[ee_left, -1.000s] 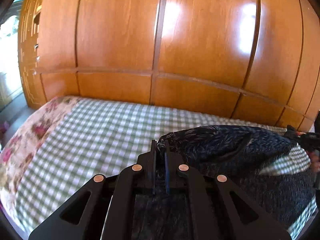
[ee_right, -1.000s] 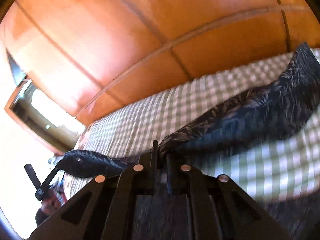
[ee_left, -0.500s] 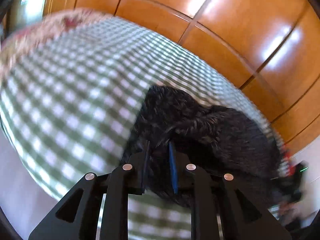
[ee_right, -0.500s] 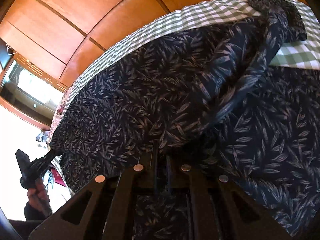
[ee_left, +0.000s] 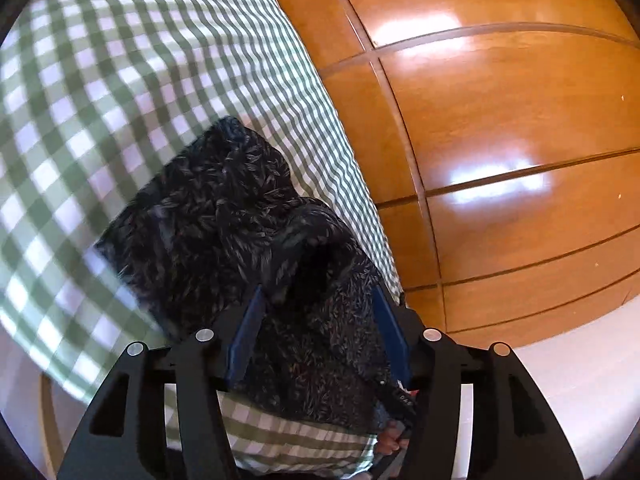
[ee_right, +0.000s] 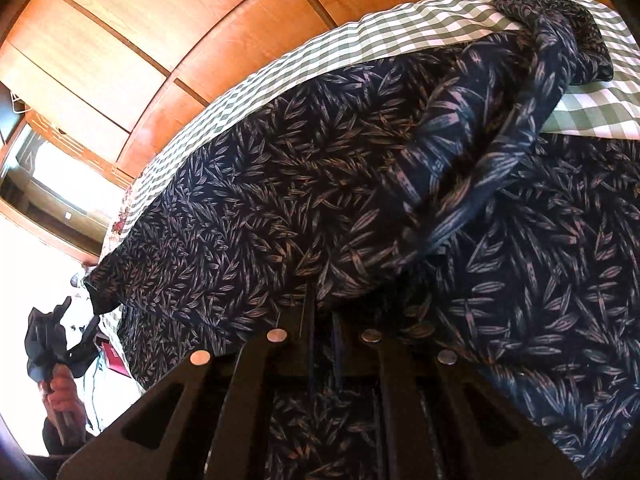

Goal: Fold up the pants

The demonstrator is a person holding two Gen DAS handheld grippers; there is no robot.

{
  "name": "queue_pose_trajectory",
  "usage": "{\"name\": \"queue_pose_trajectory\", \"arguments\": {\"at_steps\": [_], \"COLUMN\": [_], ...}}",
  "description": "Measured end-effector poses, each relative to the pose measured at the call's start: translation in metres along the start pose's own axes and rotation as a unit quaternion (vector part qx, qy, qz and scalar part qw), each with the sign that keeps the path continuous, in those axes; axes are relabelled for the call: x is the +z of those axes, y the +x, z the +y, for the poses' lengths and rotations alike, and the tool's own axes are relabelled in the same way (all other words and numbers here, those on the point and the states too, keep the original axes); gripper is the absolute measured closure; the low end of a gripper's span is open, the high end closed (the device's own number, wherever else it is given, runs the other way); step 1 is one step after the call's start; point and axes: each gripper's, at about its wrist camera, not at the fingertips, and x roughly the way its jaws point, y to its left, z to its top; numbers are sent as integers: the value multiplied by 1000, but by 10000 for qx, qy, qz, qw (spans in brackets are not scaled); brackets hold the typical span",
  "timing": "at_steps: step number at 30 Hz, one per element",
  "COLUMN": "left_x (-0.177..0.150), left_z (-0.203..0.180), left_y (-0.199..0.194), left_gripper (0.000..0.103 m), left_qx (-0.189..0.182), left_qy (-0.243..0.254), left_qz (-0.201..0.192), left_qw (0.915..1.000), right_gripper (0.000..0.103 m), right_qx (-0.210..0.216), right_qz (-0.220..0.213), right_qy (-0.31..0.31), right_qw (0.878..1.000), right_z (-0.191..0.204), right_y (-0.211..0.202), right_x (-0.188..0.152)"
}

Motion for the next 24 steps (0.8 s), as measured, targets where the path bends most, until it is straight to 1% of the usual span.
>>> {"name": "queue_pose_trajectory", "arguments": {"at_steps": [3,5,6,8,11,14,16,17,18,19,20,22,23,24], "left_x": [-6,-12,-11,-12,-6,4,13,17,21,27,32,45,52,60], "left_z": [3,6,6,2,-1,0,2,2,3,3,1,-9,-15,-24], "left_y": [-15,-27,-28,-20,2,18,27,31,34,37,40,42,43,44], "left_gripper": [49,49,49,49,36,35,35,38,50,60,78,97,99,99], "left_qx": [173,122,53,-52,-52,-138,-63,-33,32,248,402,733,777,747], "left_qy": [-51,-194,-241,-241,-378,-572,-738,-804,-851,-856,-787,-504,-355,-178], "left_qz": [-185,-329,-337,-221,-139,-179,-304,-331,-386,-469,-505,-623,-646,-676], "left_qw": [9997,9992,9991,9995,9992,9981,9968,9962,9956,9949,9948,9941,9942,9948], "right_gripper": [97,97,97,97,98,98,98,98,98,98,98,98,98,98], "right_qx": [26,49,56,59,52,52,60,62,61,61,59,54,98,175], "right_qz": [1,2,2,-1,-3,-2,0,3,8,17,25,-64,-154,-303], "right_qy": [-4,9,11,12,2,2,17,15,12,23,32,17,31,42], "right_qw": [10000,10000,10000,10000,10000,10000,10000,10000,10000,10000,10000,10000,9998,9994], "right_z": [-1,-4,-5,-6,-6,-7,-7,-7,-6,-6,-6,-2,-1,2], "right_y": [2,3,4,4,4,5,5,4,4,4,3,-3,-9,-18], "right_x": [0,0,0,0,0,0,1,2,2,3,4,12,18,26]}}
